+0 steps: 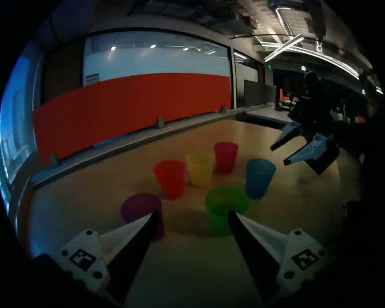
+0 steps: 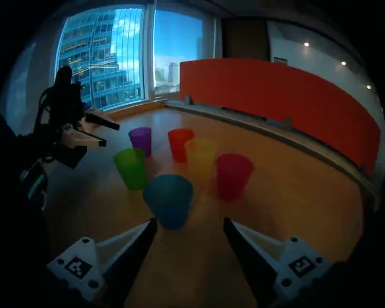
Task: Pour water
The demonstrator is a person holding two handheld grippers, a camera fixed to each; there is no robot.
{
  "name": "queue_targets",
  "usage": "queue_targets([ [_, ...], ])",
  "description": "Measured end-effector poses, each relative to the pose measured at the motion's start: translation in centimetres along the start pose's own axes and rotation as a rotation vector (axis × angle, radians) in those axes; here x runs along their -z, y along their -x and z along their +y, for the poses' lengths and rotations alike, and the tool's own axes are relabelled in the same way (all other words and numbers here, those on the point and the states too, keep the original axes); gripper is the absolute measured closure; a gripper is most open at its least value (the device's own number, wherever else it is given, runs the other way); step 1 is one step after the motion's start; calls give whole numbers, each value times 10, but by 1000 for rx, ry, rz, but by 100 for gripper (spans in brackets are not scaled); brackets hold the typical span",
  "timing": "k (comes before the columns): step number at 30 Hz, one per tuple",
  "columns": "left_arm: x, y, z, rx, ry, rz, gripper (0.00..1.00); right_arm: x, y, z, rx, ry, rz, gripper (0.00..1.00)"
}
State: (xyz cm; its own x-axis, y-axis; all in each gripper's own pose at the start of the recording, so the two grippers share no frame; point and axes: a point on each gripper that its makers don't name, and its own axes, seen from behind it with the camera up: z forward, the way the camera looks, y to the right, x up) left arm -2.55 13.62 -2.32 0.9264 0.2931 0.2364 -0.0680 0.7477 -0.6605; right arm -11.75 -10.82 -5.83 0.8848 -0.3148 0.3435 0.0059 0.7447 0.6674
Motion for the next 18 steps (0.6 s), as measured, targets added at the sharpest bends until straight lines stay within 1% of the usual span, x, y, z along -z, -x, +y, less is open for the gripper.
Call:
queue_targets([
  [8,16,-10,-14,43,-93,86,1,14,-14,8,-48,94,95,0],
  [11,24,-16,-22,56,-138,122,1,18,-22,14,-63,141,137,0],
  [14,31,-22,-33,68,-194,156,1,22,-30,24,-85,199,176,0],
  [18,40,-29,-47,89,-271,199,1,29,-43,42,-122,301,238,0],
])
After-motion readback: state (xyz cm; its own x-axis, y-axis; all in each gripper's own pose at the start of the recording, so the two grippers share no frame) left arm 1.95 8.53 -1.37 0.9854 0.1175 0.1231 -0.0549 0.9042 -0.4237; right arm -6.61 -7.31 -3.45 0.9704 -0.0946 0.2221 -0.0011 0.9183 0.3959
